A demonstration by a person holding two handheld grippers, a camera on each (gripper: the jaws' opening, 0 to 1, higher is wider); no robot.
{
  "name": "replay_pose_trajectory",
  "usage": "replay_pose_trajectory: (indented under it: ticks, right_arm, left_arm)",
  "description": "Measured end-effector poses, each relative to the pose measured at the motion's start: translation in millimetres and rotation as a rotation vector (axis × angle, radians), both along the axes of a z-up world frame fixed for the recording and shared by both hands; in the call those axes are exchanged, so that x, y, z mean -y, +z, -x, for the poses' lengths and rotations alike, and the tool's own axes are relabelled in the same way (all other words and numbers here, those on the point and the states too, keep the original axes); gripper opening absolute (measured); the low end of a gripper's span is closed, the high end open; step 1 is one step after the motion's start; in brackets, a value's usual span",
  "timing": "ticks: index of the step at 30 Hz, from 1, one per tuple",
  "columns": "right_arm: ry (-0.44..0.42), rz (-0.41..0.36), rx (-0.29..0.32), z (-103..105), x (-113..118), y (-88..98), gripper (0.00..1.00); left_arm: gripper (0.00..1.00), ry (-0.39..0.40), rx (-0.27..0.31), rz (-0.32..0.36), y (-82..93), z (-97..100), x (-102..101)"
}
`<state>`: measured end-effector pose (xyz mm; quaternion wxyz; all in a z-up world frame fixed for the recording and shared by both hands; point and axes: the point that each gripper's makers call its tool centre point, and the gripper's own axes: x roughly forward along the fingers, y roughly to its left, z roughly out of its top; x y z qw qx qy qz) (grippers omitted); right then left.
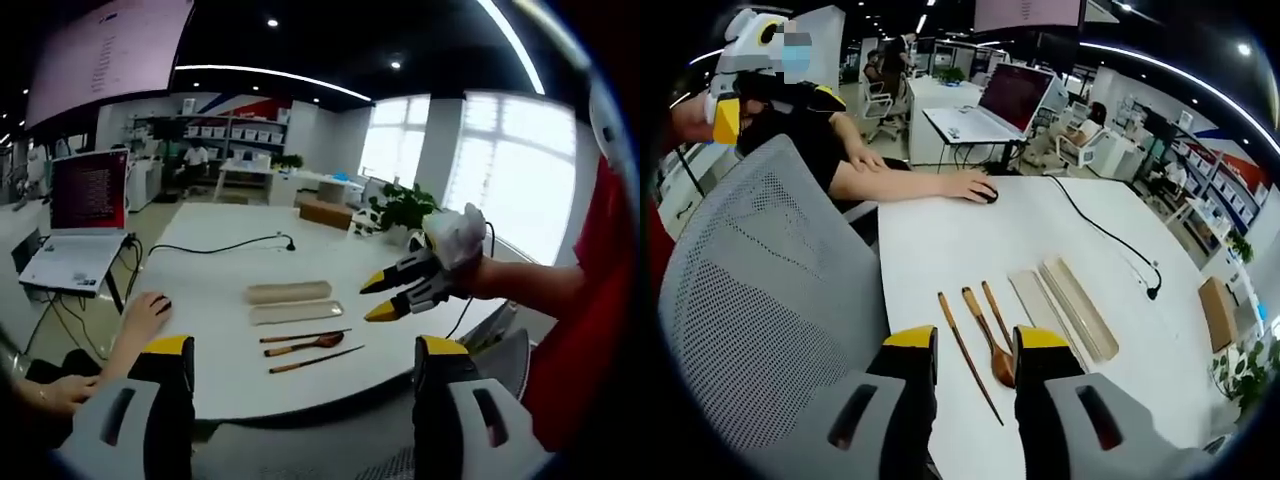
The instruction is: Arrange the utensils inside the cutlery case until each visible utensil rests in its matching compartment.
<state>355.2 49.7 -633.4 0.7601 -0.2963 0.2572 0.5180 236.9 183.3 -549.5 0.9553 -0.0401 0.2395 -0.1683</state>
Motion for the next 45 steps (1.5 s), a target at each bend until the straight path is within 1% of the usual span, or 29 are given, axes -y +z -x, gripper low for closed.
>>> replay_pose_trajectory:
  ticks: [1, 2, 3, 4, 6, 7, 8, 9, 10, 11, 12, 13, 14, 16, 18, 20, 21, 22, 23, 24, 26, 27, 28, 31, 35, 38, 40, 43, 45]
  right_arm:
    - [-0.002, 0.000, -0.002, 0.0, -1.8, 2.4, 0.26]
    - [-0.010, -0.023, 0.016, -1.3, -6.5, 10.4, 0.27]
    - [-0.014, -0.032, 0.023, -2.4, -9.2, 13.6, 0.27]
    - [-0.021, -0.030, 0.018, -3.7, -11.4, 14.4, 0.28]
    - [-0.075, -0.012, -0.006, -6.6, -9.4, 12.5, 0.28]
    - [-0.071, -0.026, -0.001, -7.0, -12.4, 13.9, 0.27]
    - [-0.072, -0.040, -0.001, -7.3, -14.4, 12.7, 0.26]
    - [-0.074, -0.047, -0.008, -8.0, -16.2, 10.4, 0.26]
    - [-0.094, -0.035, -0.033, -9.8, -16.2, 3.2, 0.25]
    - [-0.111, -0.009, -0.038, -11.0, -14.0, -0.7, 0.24]
    - [-0.124, 0.007, -0.018, -14.5, -12.8, -1.7, 0.23]
    - [-0.142, 0.018, 0.002, -17.6, -12.2, -2.0, 0.23]
    - [-0.149, 0.017, -0.008, -16.4, -13.1, -3.0, 0.25]
    - [-0.171, 0.021, -0.033, -12.1, -11.9, -6.3, 0.28]
    - [-0.149, 0.061, -0.027, -1.7, -5.3, -12.4, 0.26]
    - [-0.159, 0.094, -0.012, 0.1, 1.9, -20.2, 0.25]
    - [-0.182, 0.113, -0.006, -0.9, 6.1, -24.0, 0.23]
    - [-0.185, 0.130, -0.015, 0.0, 6.5, -26.0, 0.22]
    - [-0.186, 0.128, -0.020, 0.7, 5.1, -27.4, 0.22]
    - [-0.192, 0.118, -0.025, 1.5, 3.5, -30.0, 0.23]
    - [-0.192, 0.122, -0.044, 4.5, 1.1, -36.2, 0.23]
    - [-0.184, 0.135, -0.043, 6.5, 0.2, -40.2, 0.22]
    - [-0.163, 0.155, -0.039, 8.3, 0.3, -44.4, 0.22]
    - [-0.137, 0.192, -0.037, 9.1, 1.3, -54.7, 0.21]
    - [-0.147, 0.190, -0.059, 9.7, -0.5, -61.8, 0.22]
    - [-0.108, 0.182, -0.067, 16.5, -4.5, -67.9, 0.17]
    - [-0.093, 0.199, -0.068, 13.4, -5.6, -76.5, 0.17]
    - [-0.081, 0.213, -0.086, 10.9, -6.7, -85.2, 0.18]
    - [-0.057, 0.219, -0.089, 12.2, -7.5, -88.8, 0.18]
  left_arm:
    - [0.93, -0.008, -0.004, -0.018, 0.8, 1.1, -0.5]
    - [0.94, -0.043, 0.030, -0.031, 7.3, 0.6, 1.7]
    - [0.94, -0.072, 0.048, -0.032, 9.9, 0.1, 3.5]
    - [0.93, -0.102, 0.043, -0.033, 7.5, -1.1, 3.7]
    - [0.93, -0.140, -0.033, -0.035, -3.0, 0.8, 1.7]
    - [0.93, -0.177, -0.022, -0.029, -1.7, -2.1, 3.5]
    - [0.93, -0.220, 0.033, -0.026, 0.8, -7.6, 5.5]
    - [0.92, -0.239, 0.032, -0.028, -2.6, -9.3, 4.7]
    - [0.91, -0.251, -0.004, -0.031, -12.8, -13.0, 1.1]
    - [0.91, -0.254, -0.027, -0.025, -18.6, -15.7, -0.7]
    - [0.91, -0.259, -0.032, -0.006, -20.1, -18.5, 0.0]
    - [0.91, -0.289, -0.018, 0.030, -20.1, -22.8, 4.4]
    - [0.91, -0.303, -0.007, 0.037, -19.8, -25.6, 5.8]
    - [0.91, -0.318, -0.008, 0.017, -21.1, -30.8, 6.9]
    - [0.91, -0.336, 0.034, 0.010, -18.8, -33.2, 10.2]
    - [0.90, -0.340, 0.012, 0.019, -24.9, -33.9, 12.7]
    - [0.91, -0.360, -0.015, 0.044, -26.7, -31.1, 17.3]
    - [0.91, -0.381, -0.008, 0.049, -25.0, -29.0, 19.8]
    - [0.91, -0.402, 0.019, 0.042, -23.2, -28.1, 20.8]
    - [0.91, -0.402, 0.026, 0.032, -25.1, -28.4, 19.3]
    - [0.91, -0.411, -0.015, 0.010, -34.2, -26.0, 16.2]
    - [0.90, -0.419, -0.022, -0.005, -36.7, -25.0, 14.6]
    - [0.90, -0.410, -0.013, -0.016, -35.9, -25.5, 11.5]
    - [0.88, -0.375, -0.002, 0.010, -33.7, -26.6, 4.9]
    - [0.86, -0.332, -0.016, 0.035, -35.2, -25.3, 1.4]
    - [0.86, -0.307, 0.000, 0.036, -31.2, -21.5, 0.8]
    - [0.87, -0.296, 0.001, 0.040, -30.9, -16.8, 0.5]
    - [0.87, -0.289, -0.014, 0.014, -36.1, -11.0, -3.6]
    - [0.87, -0.265, -0.023, 0.000, -38.8, -7.1, -9.1]
